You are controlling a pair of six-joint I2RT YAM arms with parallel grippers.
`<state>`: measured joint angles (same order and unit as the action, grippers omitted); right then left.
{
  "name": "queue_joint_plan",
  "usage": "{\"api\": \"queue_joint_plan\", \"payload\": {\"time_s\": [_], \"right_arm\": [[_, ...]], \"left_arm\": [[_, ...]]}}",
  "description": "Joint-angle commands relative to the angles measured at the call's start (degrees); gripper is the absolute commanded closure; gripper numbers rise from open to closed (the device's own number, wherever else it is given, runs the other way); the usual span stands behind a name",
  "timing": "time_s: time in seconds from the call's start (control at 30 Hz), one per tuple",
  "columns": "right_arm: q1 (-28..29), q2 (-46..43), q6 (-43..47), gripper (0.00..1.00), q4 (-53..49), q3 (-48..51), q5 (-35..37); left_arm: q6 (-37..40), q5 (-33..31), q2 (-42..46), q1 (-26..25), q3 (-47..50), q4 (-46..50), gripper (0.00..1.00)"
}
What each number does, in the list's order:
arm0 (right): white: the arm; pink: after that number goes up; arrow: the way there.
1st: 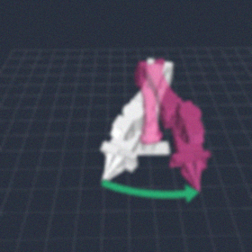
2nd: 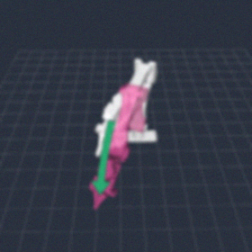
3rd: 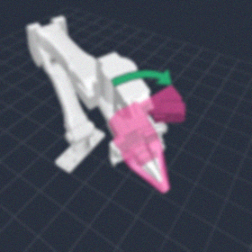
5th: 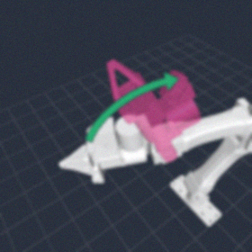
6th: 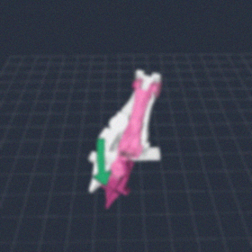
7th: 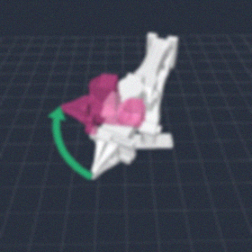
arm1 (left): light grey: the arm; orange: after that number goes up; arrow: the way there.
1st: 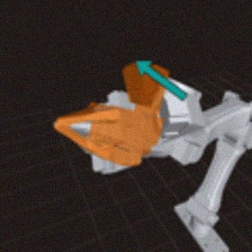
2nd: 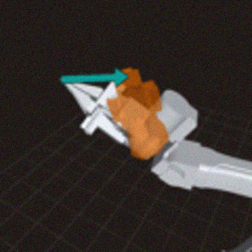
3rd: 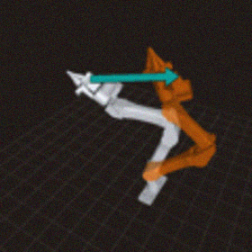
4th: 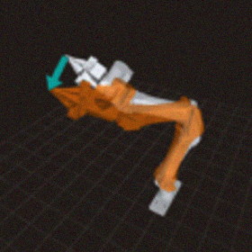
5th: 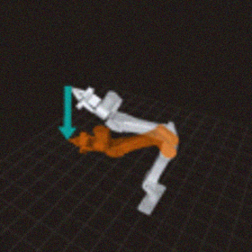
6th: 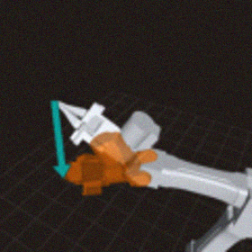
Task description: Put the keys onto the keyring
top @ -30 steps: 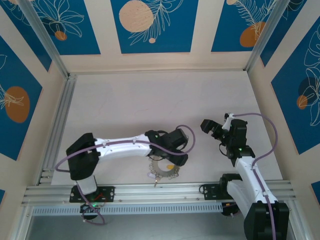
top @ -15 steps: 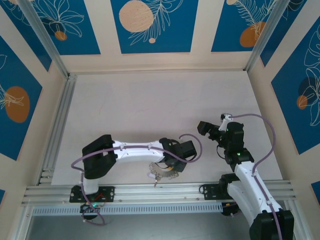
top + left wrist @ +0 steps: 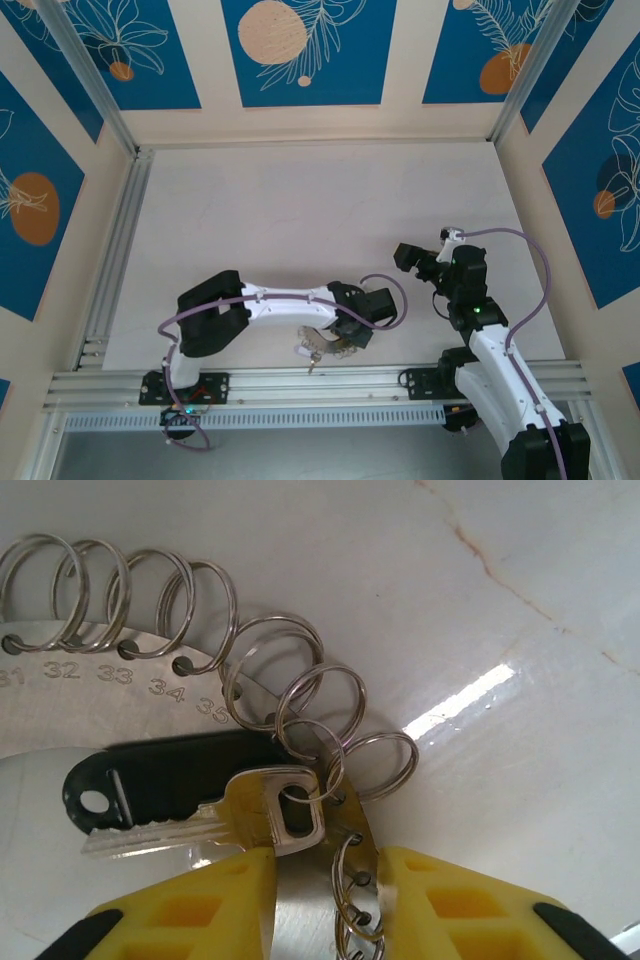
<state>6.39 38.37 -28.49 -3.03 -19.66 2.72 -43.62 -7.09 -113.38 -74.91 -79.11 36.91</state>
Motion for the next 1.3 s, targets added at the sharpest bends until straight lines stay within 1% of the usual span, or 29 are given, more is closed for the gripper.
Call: {"api": "queue_joint_plan", "payload": {"time_s": [0.0, 0.23, 0.3, 0.33, 0.37, 0.57, 0.77, 1.07, 1.17, 1.27], "right_arm": [[0.5, -0.6, 1.1, 0.0, 0.5, 1.0, 1.2], [0.8, -0.5, 1.2, 0.0, 0.8, 1.2, 1.8], [0.7, -0.5, 1.1, 0.01, 0.8, 1.2, 1.9], [0.8, -0.6, 1.0, 0.0, 0.9, 1.2, 1.9], [0.8, -0.5, 1.0, 0.01, 0.9, 1.3, 1.9], [0.5, -0.5, 1.0, 0.0, 0.7, 1.2, 1.1], [0.1, -0.7, 1.5, 0.0, 0.3, 1.1, -1.8], [0.3, -4.5, 4.6, 0.0, 1.7, 1.3, -12.5], [1.5, -7.7, 4.9, 0.01, 3.1, 2.1, -16.4], [4.1, -12.0, 4.9, 0.03, 5.1, 3.6, -18.8]], "left_arm": [[-0.6, 1.3, -1.5, -0.5, -1.6, 0.1, 0.72], [-0.3, 1.5, -1.3, -0.4, -2.0, 0.9, 0.86], [-0.3, 1.4, -0.7, -0.3, -1.8, 1.2, 0.93], [-0.2, 1.4, -0.4, -0.2, -1.7, 1.3, 0.98], [-0.3, 1.4, 0.0, 0.0, -1.5, 1.3, 1.0], [0.2, 2.4, 4.1, 1.6, 0.4, -0.1, 1.0], [4.5, 3.0, 11.1, 4.6, 0.7, 2.3, 1.0], [9.3, 9.1, 24.4, 12.2, 3.1, 3.8, 1.0], [11.4, 11.5, 28.1, 15.4, 2.8, 4.9, 1.0], [13.5, 14.9, 30.9, 18.9, 2.0, 6.1, 1.0]]}}
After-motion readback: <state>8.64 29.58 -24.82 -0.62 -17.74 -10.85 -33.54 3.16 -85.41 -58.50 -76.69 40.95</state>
